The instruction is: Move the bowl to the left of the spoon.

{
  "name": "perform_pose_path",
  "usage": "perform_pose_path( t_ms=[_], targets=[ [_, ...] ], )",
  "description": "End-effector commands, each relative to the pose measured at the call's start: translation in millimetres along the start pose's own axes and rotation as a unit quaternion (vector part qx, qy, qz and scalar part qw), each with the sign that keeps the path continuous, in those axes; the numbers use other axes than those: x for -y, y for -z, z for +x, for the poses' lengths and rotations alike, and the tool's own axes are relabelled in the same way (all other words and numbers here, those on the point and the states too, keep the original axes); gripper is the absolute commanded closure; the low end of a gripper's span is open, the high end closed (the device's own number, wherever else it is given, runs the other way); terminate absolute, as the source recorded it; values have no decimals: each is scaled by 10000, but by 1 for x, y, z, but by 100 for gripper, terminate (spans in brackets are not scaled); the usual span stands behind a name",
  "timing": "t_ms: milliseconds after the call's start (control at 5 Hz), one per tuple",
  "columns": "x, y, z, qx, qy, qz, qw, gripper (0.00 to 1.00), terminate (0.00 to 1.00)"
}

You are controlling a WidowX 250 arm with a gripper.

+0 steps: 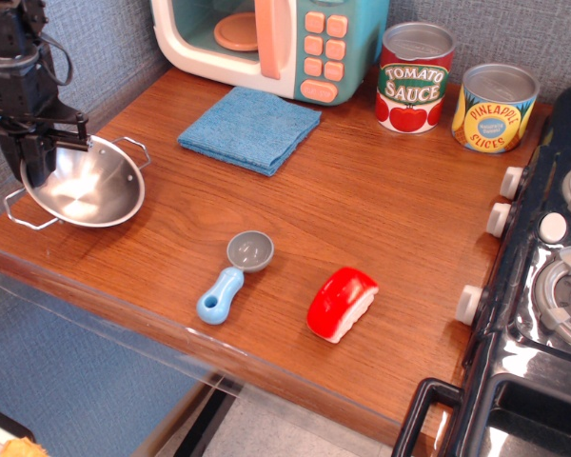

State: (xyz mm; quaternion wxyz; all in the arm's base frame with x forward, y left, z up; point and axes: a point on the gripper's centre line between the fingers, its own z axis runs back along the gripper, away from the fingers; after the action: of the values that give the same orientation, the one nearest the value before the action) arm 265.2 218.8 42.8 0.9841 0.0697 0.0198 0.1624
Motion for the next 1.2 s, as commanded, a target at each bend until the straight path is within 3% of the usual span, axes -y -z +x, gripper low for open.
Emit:
perform_pose_path(
  t_ms=[0, 200, 600, 800, 1000],
  targets=[
    [-3, -11, 1, -287, -35, -164, 9994, 0, 0],
    [-4, -12, 1, -321, -54, -210, 9992, 0, 0],
    [0, -39, -4, 368, -74, -165, 9992, 0, 0],
    [17, -70, -2, 892, 482, -36, 9948, 0, 0],
    [52, -94, 3, 1030, 1207, -369, 9866, 0, 0]
  ],
)
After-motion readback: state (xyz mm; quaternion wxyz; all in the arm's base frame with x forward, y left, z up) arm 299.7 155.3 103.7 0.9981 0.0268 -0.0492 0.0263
